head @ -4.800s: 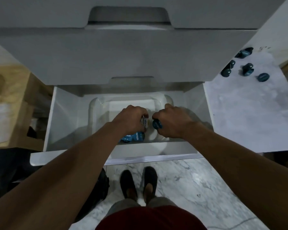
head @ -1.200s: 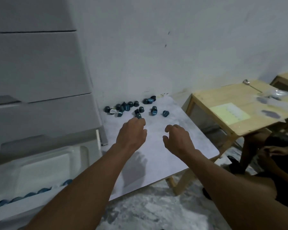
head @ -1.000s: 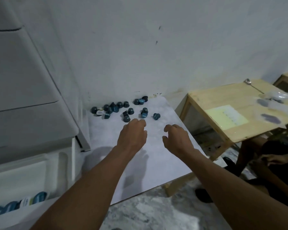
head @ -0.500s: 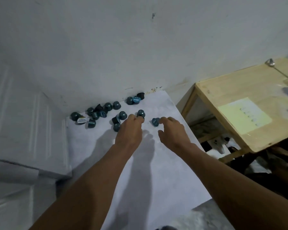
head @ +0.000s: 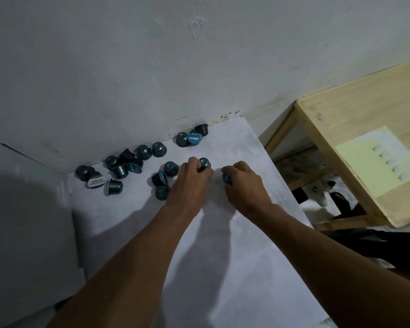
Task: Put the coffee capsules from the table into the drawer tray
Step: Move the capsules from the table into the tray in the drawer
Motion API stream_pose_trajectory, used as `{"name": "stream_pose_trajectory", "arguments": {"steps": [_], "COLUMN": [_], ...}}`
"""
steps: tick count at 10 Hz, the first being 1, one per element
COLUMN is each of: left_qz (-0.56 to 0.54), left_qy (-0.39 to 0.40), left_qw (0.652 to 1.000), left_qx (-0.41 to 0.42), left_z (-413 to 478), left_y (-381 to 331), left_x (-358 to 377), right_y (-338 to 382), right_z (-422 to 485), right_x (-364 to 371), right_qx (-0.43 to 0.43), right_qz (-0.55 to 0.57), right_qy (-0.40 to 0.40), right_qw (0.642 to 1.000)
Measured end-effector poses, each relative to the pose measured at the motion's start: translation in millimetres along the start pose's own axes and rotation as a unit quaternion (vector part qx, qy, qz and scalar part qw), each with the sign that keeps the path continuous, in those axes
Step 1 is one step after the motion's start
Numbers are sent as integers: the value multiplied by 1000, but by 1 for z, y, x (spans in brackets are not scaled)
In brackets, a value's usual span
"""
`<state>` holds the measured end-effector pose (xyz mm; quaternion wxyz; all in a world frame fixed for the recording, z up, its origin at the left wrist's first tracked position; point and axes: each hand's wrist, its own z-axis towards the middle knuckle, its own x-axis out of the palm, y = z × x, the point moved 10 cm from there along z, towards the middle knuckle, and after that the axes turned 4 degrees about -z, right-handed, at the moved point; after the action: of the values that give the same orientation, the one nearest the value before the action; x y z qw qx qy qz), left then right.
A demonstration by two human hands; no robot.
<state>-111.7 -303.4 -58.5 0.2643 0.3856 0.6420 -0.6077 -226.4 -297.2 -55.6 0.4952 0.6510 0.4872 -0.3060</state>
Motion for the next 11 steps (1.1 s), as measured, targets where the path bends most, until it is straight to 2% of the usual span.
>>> {"name": "stream_pose_trajectory", "arguments": {"steps": [1,2,4,6,9,11], "left_qz": [7,75,11,-18,9,-18], "left_qy": [4,35,4,9,5,-7], "left_qw": [1000,997,997,992,993,995], "left_qx": [-21,1,-77,-122,-122,-100], "left_z": [0,0,-4,-2,-5,-16], "left_y": [0,-6,7,20,32,29], "left_x": [-4,-6,-9,-12,-15,-17], "right_y": [2,3,-1,-3,-9,-13], "right_z": [6,10,13,12,2,-9], "right_x": [0,0,3,6,6,-1], "right_qx": [-8,-5,1,33,36,37], "right_qz": [-3,9,32,49,49,53], "right_qy": [2,13,27,34,37,22], "right_qw": [1000,1000,999,998,997,998]}}
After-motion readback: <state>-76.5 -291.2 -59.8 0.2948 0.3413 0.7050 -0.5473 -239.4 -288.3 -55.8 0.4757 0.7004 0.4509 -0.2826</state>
